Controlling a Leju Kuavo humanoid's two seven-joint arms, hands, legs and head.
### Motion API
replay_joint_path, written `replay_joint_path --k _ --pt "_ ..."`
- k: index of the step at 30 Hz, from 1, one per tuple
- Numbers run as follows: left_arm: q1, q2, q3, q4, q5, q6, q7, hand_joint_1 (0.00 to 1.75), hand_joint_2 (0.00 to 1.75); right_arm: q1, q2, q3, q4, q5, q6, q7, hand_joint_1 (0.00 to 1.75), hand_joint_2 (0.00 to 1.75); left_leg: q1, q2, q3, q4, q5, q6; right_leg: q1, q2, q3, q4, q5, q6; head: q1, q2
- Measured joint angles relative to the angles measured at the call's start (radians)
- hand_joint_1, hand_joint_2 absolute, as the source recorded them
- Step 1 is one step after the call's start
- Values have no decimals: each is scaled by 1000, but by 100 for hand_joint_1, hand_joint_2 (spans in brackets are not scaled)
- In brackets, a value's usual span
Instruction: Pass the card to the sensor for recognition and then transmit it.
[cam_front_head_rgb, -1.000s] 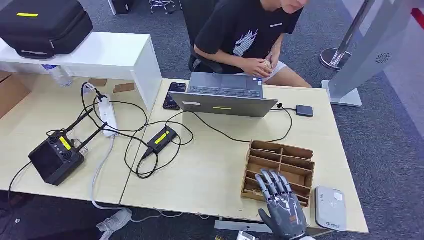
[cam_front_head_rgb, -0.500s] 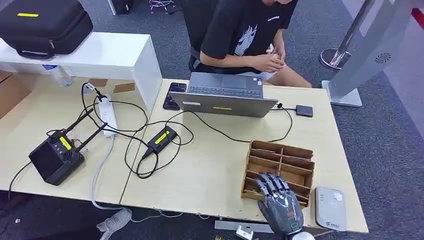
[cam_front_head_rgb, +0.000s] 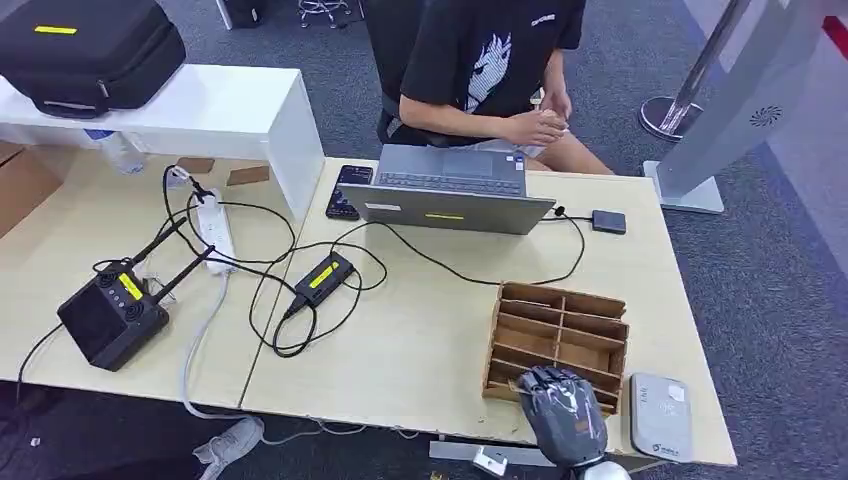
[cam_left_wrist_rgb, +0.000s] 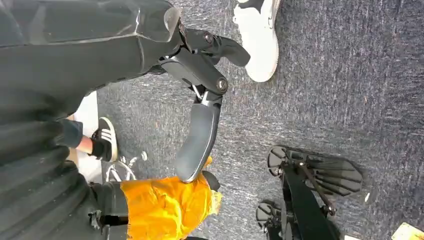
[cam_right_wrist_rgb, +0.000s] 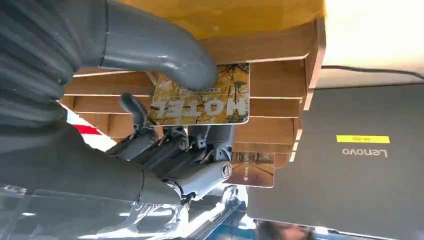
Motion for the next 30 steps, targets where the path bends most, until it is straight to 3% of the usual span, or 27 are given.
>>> replay_joint_path --k 4,10,18,24,30 --pt "0 0 0 0 0 0 0 0 175 0 10 -15 -2 20 0 -15 161 175 0 0 0 0 0 0 0 0 0 0 0 0 0 0" --pt "0 1 0 0 -1 0 0 0 175 11 18 -41 -56 71 0 -26 157 175 0 0 0 0 0 0 0 0 0 0 0 0 0 0" --pt "0 2 -1 0 -2 0 0 0 175 32 23 -78 -251 124 -1 -32 152 175 0 0 0 0 0 0 0 0 0 0 0 0 0 0" --pt "0 2 -1 0 -2 0 0 0 175 43 23 -89 -359 124 -1 -32 164 175 0 0 0 0 0 0 0 0 0 0 0 0 0 0" --pt "0 3 -8 0 -15 -2 2 0 175 -8 44 -99 -439 10 -1 -113 175 175 0 1 0 0 0 0 0 1 0 0 0 0 0 0"
